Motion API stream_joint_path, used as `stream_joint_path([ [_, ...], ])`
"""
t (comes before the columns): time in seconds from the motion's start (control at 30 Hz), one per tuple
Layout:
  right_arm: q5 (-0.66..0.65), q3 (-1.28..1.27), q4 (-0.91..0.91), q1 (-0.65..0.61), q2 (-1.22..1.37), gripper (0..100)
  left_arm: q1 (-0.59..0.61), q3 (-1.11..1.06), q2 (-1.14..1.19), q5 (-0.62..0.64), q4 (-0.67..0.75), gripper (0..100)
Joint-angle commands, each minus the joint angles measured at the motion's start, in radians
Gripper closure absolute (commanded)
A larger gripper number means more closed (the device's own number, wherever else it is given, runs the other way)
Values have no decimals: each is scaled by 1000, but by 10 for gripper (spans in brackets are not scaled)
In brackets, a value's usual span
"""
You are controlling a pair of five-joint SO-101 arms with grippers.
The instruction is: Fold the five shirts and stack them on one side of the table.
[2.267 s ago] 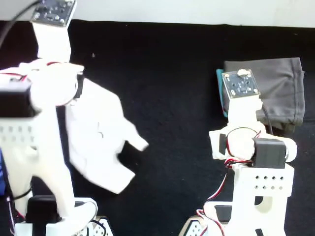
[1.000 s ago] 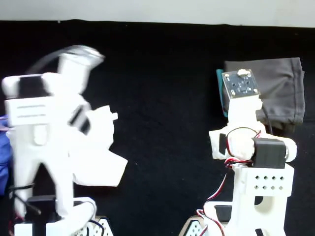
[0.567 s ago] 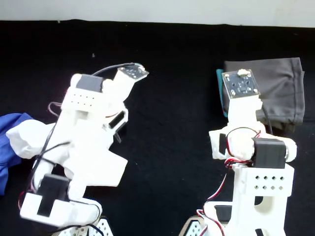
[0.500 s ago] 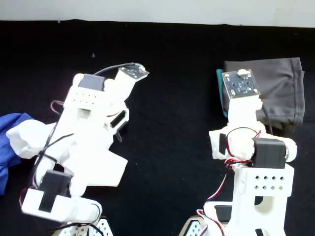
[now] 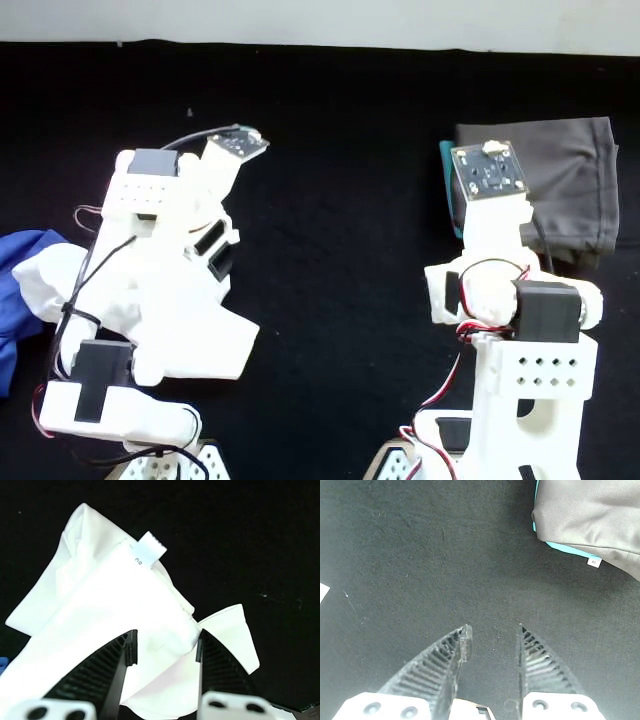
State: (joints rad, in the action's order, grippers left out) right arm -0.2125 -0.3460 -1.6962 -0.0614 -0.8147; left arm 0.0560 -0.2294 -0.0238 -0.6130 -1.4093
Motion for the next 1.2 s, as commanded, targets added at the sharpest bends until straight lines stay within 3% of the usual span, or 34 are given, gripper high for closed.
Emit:
stream_joint_path([
  [0.0,-6,1,16,-5,-15,851,2,4,-2,-12,12,803],
  [0.13,-2,1,16,-5,-15,851,-2,4,-2,-8,12,803],
  [0.33,-2,1,16,-5,-15,851,-70,2,7,115,58,801],
  [0.73,-6,1,16,-5,-15,851,-48,21,142,120,78,809],
  [0.93,-3,1,16,-5,-15,851,-48,61,125,117,77,998],
  [1.17,-5,1,16,-5,-15,851,-19,76,142,117,75,991],
])
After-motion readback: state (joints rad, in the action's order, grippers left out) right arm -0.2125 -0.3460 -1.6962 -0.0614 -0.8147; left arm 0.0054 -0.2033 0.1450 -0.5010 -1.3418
